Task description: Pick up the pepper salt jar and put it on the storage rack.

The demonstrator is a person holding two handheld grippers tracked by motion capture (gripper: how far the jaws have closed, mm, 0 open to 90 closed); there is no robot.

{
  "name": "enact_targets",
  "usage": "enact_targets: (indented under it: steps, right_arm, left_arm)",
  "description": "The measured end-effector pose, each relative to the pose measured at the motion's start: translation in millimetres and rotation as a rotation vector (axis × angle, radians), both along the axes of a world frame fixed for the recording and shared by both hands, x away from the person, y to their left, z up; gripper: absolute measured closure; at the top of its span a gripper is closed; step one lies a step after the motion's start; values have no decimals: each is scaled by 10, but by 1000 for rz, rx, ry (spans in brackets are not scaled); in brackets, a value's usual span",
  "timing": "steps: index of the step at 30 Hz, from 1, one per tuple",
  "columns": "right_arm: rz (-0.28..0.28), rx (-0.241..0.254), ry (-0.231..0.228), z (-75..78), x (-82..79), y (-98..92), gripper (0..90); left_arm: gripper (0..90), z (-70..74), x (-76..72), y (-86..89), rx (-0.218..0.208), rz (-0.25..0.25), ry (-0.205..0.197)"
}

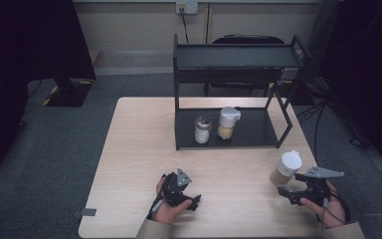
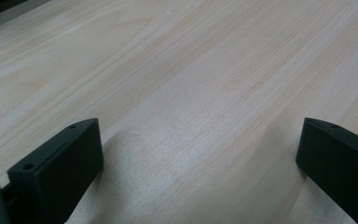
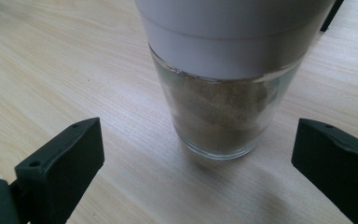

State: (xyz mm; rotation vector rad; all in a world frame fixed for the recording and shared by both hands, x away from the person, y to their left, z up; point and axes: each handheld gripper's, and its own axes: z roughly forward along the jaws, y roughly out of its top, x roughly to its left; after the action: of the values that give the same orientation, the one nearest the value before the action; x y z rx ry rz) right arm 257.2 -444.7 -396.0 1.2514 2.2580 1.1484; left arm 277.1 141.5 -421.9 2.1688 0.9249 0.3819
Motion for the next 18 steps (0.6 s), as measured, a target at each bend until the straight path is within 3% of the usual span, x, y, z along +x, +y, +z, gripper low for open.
enact_targets:
  steps: [18]
  right_arm:
    - [-27,14,-21,5,33,25,15]
  left_arm:
    - [0,1,2,1,1,-2,-1]
